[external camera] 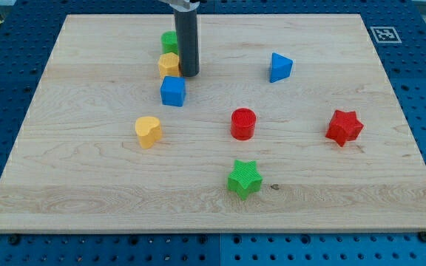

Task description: Slide the yellow heart closer to the blue cube

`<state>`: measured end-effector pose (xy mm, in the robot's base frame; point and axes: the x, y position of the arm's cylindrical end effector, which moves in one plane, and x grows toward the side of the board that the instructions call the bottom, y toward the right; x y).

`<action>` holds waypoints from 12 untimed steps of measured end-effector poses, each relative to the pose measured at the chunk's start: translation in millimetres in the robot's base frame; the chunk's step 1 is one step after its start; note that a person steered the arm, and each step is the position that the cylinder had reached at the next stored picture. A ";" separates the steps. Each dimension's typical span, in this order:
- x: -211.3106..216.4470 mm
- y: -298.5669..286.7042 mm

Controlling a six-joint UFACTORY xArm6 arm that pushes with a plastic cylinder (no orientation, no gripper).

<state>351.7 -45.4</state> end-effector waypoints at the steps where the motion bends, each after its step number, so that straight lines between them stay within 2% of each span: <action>1: 19.6 7.0; 3: 82.8 35.1; 6: 154.3 34.3; 9: 167.8 -33.3; 10: 167.8 -80.4; 12: 165.6 -102.7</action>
<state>517.4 -148.1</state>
